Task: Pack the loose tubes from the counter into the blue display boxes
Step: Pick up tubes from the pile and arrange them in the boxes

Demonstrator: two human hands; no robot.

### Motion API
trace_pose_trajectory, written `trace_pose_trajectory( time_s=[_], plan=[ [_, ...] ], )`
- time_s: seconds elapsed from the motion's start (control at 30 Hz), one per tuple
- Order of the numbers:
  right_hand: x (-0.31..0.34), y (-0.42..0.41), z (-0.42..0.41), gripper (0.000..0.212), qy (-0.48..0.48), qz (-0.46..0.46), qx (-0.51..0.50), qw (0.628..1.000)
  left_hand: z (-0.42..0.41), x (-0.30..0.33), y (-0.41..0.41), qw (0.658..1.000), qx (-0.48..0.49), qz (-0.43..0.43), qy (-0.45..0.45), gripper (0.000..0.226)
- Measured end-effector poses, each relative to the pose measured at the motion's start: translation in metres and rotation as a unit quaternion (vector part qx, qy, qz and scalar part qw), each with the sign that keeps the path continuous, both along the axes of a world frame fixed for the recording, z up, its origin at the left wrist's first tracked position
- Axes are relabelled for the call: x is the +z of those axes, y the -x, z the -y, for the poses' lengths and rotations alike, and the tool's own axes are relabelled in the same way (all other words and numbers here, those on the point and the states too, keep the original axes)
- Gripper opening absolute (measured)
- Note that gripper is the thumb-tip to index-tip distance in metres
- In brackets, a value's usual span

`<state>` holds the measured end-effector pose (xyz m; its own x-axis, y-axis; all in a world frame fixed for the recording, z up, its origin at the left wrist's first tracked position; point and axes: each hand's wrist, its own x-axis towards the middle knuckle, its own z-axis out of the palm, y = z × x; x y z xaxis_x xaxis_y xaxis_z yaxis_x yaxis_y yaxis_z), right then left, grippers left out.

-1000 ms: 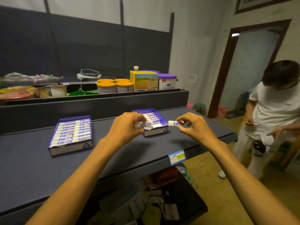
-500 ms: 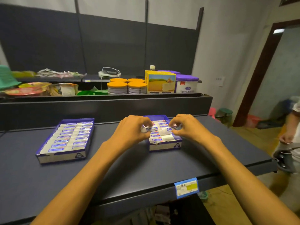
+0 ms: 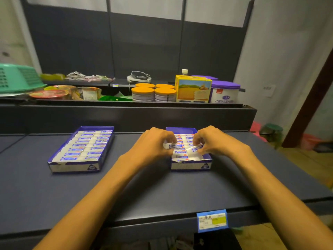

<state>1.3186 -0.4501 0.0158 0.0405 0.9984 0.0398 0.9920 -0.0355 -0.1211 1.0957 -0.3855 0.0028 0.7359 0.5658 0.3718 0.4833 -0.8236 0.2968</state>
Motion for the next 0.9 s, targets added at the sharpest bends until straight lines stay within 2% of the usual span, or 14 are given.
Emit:
trace_pose_trajectory(
  time_s=[0.37, 0.63, 0.9],
  plan=[
    [-0.010, -0.002, -0.006, 0.028, 0.012, 0.061, 0.032, 0.998, 0.006, -0.001, -0.005, 1.000, 0.015, 0.004, 0.021, 0.029],
    [-0.009, -0.006, -0.006, 0.021, 0.011, -0.030, 0.062, 0.998, 0.010, 0.002, -0.008, 0.999, 0.027, -0.004, 0.043, 0.032],
    [-0.013, -0.018, -0.004, 0.028, -0.009, -0.085, 0.066, 0.994, 0.010, -0.001, -0.016, 0.999, 0.032, 0.029, 0.015, 0.028]
  ],
)
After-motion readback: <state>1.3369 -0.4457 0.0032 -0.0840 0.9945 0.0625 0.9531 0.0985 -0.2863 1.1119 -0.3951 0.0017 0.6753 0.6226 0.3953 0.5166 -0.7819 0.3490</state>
